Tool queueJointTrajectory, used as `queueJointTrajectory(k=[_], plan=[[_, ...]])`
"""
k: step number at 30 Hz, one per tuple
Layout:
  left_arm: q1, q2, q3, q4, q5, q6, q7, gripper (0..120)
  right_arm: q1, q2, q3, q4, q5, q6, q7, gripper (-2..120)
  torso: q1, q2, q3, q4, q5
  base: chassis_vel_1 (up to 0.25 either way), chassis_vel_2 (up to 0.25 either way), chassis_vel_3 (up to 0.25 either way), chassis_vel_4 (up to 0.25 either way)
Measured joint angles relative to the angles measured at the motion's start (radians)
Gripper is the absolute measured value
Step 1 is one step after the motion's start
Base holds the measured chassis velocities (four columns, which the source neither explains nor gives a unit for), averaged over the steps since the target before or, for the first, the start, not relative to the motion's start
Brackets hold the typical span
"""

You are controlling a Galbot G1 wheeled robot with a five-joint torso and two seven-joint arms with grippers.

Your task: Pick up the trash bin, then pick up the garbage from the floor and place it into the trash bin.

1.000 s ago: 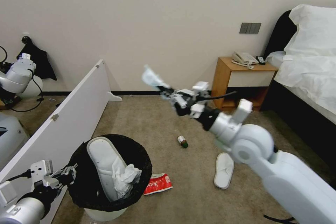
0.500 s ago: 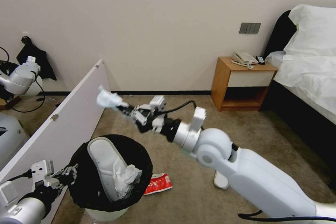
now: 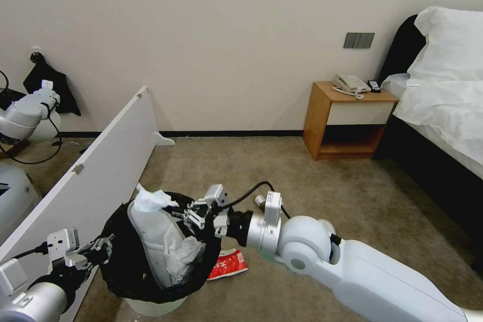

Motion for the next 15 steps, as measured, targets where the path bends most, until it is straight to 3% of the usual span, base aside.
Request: queueJointTrajectory(k=[15], plan=[[0.005, 0.002, -0.002, 0.0, -0.006, 0.0, 0.001, 5, -0.009, -0.004, -0.015, -0.005, 0.0, -0.018, 0.013, 0, 0.0, 0.0, 0.0, 0.0, -0.0001, 0.0, 0.0, 0.0, 0.0]])
